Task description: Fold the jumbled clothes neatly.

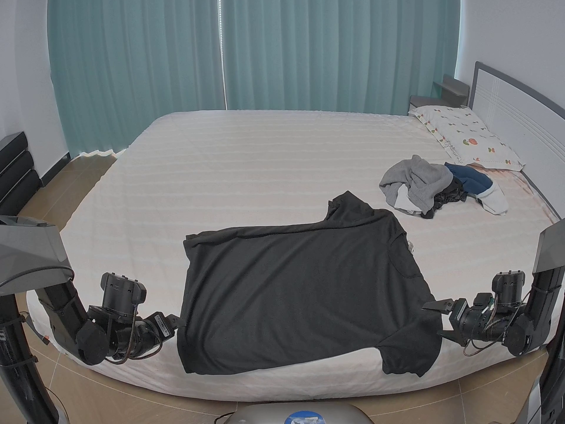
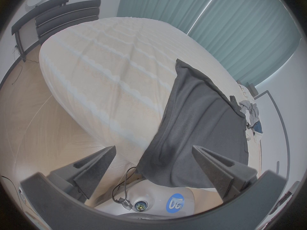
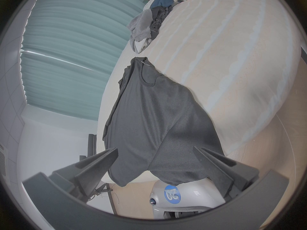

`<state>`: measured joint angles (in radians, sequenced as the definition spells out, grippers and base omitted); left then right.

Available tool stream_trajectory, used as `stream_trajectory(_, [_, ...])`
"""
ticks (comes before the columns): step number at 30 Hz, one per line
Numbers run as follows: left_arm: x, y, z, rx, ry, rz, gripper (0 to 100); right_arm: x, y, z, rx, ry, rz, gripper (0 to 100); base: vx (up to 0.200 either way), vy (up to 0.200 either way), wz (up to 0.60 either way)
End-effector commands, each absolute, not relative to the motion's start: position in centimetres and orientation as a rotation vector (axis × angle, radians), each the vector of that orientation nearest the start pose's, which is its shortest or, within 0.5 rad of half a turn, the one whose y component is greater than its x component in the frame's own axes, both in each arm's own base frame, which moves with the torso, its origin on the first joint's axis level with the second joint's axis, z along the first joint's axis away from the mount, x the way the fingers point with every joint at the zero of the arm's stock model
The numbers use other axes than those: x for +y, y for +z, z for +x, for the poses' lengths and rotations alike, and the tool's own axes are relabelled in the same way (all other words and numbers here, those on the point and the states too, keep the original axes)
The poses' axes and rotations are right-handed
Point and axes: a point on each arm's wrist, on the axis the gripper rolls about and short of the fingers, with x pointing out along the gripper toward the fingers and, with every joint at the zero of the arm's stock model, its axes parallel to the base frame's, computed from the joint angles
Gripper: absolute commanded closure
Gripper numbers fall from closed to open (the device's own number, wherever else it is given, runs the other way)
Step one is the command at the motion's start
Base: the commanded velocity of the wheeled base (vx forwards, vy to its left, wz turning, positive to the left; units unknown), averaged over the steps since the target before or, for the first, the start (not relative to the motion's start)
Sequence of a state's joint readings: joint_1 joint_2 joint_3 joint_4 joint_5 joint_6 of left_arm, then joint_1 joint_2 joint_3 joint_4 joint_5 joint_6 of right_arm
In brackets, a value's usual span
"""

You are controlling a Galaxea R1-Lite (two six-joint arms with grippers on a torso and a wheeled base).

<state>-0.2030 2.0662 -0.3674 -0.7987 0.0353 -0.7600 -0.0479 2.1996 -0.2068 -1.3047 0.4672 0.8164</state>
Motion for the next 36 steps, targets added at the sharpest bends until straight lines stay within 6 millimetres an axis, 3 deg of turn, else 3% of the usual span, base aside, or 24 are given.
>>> stream_trajectory(1, [-5.2,-0.1,25.6,0.904,0.189,-0.600,0,-0.2,-1.2,25.1,0.807,0.104,0.951,0,0.200,0.000,0.00])
stream_trajectory(6, [-5.2,-0.1,26.6,0.881,0.205,-0.642,0,-0.2,-1.2,25.1,0.808,0.106,0.951,0,0.200,0.000,0.00])
stream_trajectory(11, [-5.0,0.2,27.4,0.852,0.224,-0.690,0,-0.2,-1.2,25.1,0.807,0.105,0.950,0,0.000,0.000,0.00])
stream_trajectory(25, [-5.0,-0.2,27.4,0.864,0.231,-0.686,0,-0.2,-1.2,25.1,0.807,0.105,0.950,0,0.043,0.000,0.00])
stream_trajectory(36, [-4.9,1.9,29.5,0.755,0.204,-0.737,0,-0.2,-1.2,25.1,0.808,0.108,0.949,0,0.000,0.000,0.00])
